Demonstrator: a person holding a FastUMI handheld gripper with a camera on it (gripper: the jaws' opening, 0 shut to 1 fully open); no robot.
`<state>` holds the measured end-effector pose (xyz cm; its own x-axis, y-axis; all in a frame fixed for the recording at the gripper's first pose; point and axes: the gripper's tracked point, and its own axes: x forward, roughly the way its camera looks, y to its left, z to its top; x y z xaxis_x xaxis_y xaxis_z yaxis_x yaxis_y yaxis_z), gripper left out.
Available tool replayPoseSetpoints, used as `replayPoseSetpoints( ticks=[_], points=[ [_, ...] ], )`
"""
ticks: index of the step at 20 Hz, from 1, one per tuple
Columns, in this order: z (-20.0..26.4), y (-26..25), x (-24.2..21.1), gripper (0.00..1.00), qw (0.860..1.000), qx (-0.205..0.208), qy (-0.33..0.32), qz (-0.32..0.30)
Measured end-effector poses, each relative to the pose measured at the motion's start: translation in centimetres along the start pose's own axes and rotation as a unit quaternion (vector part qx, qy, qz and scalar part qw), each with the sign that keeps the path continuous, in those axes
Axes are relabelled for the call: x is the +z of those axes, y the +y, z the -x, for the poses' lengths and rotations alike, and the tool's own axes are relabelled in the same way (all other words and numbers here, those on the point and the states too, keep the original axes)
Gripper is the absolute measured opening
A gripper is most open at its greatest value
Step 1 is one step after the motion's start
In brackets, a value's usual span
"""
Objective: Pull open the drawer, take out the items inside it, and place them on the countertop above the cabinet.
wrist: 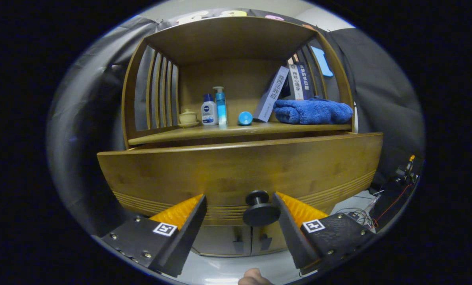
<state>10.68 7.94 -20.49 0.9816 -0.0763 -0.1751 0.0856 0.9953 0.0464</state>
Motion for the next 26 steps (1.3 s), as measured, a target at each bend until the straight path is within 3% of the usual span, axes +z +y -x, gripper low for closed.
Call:
replayPoseSetpoints(
  ticks=[11, 22, 26],
  points=[
    [-6.7, 0.5, 1.3, 0.99, 0.998, 0.004, -0.056, 0.002],
    [-6.8, 0.4, 1.0, 0.99, 0.998, 0.007, -0.066, 0.01],
    [-5.5, 0.8, -1.8, 0.99, 0.998, 0.014, -0.022, -0.064]
  ],
)
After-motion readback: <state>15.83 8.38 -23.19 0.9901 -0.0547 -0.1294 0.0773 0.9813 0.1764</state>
